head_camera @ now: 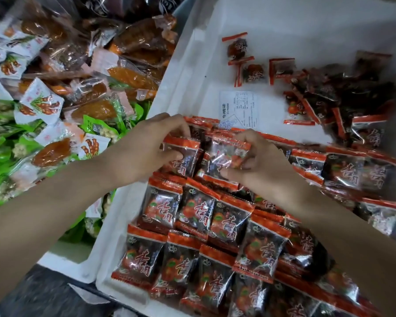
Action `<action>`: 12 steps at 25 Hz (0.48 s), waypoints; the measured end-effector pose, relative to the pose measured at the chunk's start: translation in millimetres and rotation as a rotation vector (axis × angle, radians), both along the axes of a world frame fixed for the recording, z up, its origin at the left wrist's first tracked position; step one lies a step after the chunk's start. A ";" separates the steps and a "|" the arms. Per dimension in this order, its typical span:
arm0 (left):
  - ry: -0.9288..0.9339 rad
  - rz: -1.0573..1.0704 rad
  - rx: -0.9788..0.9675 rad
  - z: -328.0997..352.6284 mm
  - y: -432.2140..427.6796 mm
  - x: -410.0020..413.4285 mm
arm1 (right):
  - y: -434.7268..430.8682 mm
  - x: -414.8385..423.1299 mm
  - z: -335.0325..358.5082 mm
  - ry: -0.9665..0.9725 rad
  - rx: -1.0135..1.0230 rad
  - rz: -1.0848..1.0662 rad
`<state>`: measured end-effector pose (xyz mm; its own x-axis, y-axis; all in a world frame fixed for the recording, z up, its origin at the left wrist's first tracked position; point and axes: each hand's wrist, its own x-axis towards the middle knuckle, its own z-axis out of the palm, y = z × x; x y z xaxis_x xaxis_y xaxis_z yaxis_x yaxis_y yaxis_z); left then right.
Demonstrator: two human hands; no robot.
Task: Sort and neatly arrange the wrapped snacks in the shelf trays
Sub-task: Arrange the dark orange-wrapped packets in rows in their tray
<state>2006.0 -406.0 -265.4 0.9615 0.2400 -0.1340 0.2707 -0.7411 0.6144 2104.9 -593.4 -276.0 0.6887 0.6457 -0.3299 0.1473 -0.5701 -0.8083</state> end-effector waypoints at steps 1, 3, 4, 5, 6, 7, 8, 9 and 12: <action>-0.007 -0.018 0.053 -3.0 1.0 -0.9 | 0.1 -1.1 -2.5 -0.014 -0.004 0.002; -0.031 -0.036 0.101 -9.0 2.7 -2.2 | 1.6 -4.2 -6.7 -0.071 -0.029 0.008; -0.046 -0.048 0.130 -12.0 3.1 -2.0 | 2.7 -5.5 -8.7 -0.113 -0.047 0.022; -0.068 -0.071 0.175 -12.8 2.3 -0.8 | 3.9 -6.5 -10.5 -0.139 -0.056 0.030; -0.095 -0.102 0.228 -13.6 2.2 0.9 | 4.5 -7.1 -11.3 -0.143 -0.057 0.017; -0.123 -0.136 0.282 -13.4 2.2 2.3 | 4.8 -6.9 -12.0 -0.125 -0.043 -0.011; -0.138 -0.174 0.326 -12.8 2.8 2.5 | 4.6 -6.4 -11.9 -0.101 -0.021 -0.047; -0.138 -0.214 0.353 -13.4 4.3 1.7 | 4.7 -5.7 -11.6 -0.077 0.000 -0.079; -0.076 -0.275 0.348 -15.4 8.6 -5.8 | 6.6 -6.6 -10.2 -0.056 0.002 -0.093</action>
